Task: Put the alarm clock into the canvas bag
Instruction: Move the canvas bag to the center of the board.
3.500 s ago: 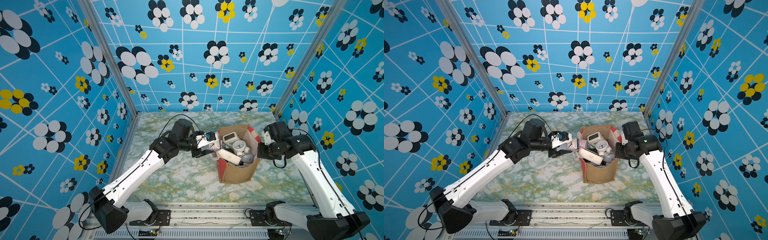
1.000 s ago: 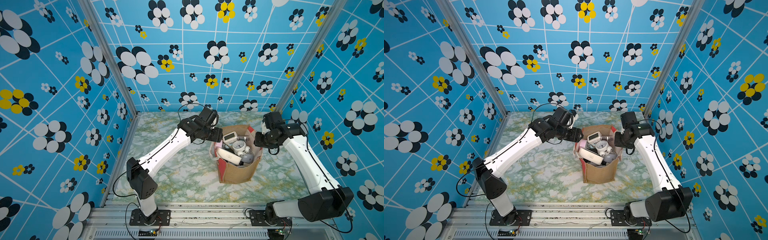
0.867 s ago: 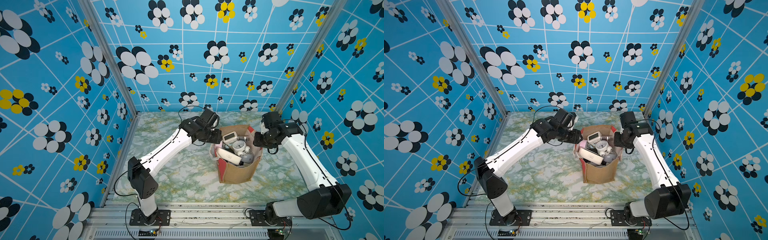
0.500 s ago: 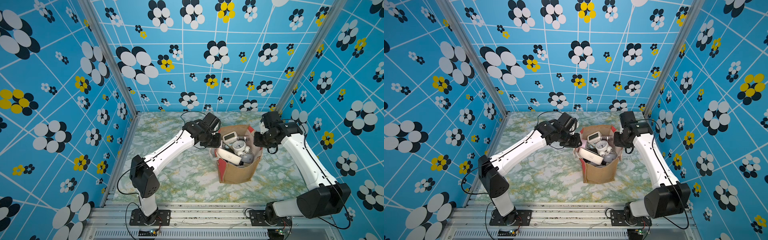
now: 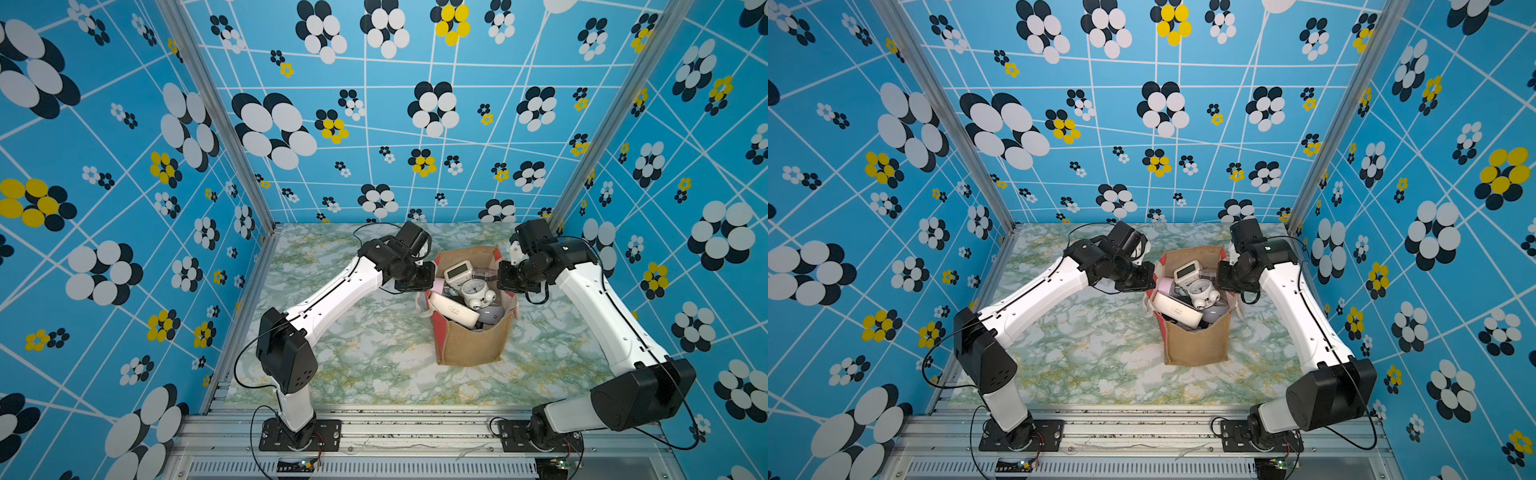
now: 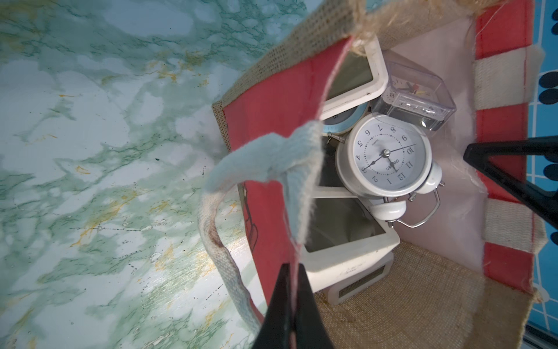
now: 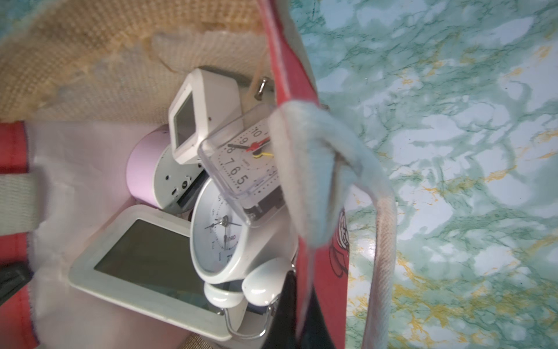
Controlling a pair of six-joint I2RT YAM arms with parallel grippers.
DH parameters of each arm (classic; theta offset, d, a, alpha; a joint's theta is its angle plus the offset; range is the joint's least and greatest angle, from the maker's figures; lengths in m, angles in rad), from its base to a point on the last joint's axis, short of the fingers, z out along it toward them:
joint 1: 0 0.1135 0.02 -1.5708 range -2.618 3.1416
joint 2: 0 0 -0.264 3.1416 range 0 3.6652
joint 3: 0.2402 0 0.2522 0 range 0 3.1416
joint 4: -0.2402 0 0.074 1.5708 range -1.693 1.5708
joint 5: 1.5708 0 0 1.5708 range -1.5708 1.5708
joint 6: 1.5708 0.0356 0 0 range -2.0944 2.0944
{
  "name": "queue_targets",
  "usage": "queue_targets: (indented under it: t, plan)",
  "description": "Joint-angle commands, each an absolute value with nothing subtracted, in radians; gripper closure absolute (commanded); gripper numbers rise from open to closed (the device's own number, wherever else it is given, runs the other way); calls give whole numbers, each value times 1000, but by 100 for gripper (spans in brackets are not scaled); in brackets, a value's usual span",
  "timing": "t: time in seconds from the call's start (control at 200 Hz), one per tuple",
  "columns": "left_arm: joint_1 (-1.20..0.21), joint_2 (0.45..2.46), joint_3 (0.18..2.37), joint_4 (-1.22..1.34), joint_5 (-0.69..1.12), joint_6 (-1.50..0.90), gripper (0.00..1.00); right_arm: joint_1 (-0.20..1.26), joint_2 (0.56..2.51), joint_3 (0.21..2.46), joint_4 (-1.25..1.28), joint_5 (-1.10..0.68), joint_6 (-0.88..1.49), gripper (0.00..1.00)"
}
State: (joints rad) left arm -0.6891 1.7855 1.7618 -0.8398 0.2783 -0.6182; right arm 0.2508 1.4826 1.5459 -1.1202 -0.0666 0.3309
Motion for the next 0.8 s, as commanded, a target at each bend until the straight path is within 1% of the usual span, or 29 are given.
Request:
queue_targets:
  t: [0.0,0.215,0.355,0.52,0.665,0.74,0.795]
  plan:
    - [-626,1700,1813,-762,313,-607,100,327,1508,1651,-1015,-162,392,100]
    - [-516,1675,1830,-779,352,-566,100,429,1615,1787,-956,-144,445,100]
    - [-456,1701,1863,-761,428,-556,100,474,1680,1861,-927,-124,463,100]
    - [-444,1782,1945,-758,505,-538,100,485,1749,1916,-910,-104,470,100]
    - [-445,1819,1925,-743,548,-556,100,485,1781,1921,-890,-74,470,100]
    - [-445,1806,1881,-731,531,-560,100,485,1792,1925,-891,-58,464,100]
    - [-444,1792,1852,-740,484,-546,100,485,1797,1932,-894,-59,460,100]
